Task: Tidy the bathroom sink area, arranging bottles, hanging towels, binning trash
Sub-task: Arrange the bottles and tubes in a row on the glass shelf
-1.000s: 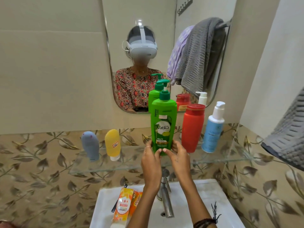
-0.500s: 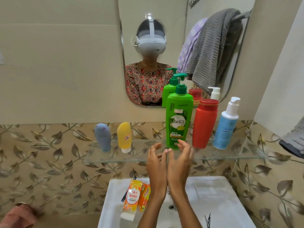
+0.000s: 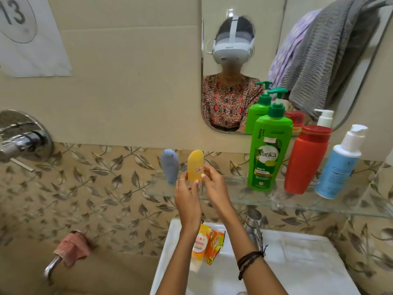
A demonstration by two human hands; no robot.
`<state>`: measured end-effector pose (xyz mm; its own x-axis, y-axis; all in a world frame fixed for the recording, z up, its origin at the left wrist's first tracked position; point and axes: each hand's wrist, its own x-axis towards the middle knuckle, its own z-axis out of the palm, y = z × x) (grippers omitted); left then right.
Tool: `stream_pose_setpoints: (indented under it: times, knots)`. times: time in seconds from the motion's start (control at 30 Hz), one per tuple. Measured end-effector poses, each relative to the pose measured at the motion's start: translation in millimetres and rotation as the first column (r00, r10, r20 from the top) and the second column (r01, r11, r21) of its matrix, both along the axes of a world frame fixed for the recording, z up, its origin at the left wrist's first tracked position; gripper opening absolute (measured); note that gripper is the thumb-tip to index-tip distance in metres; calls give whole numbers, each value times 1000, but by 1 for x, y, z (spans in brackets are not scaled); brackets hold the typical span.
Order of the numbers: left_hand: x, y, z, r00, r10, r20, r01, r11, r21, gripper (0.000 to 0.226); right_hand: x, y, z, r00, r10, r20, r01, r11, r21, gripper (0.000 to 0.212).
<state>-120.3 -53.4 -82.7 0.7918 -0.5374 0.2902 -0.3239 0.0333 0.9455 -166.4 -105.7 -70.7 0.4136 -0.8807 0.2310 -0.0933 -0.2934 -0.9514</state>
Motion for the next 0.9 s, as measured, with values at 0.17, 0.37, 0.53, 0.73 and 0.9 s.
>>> stream_pose_setpoints:
  times: [0.17,0.37,0.53,0.73,0.9]
  knots:
    - [2,-7,9,989,-131,71,124,988,90,30,-14,0,-8,982,-177,60,179,984,-17,29]
    - [-26,-25,10,968,-235,83,227,969,93,30,-41,-8,-7,943,-327,65,330,943,-46,29]
    - [-34,-30,10,962,-265,71,258,961,97,33,-52,-9,-2,939,-344,11,344,938,-28,30]
    - [-30,-10,-7,991,-133,-5,133,990,-36,19,-45,22,-6,840,-543,-8,541,837,-80,34]
    - [-10,11,-11,998,17,-67,-24,994,-105,17,-7,45,-8,952,-302,-38,288,933,-216,23]
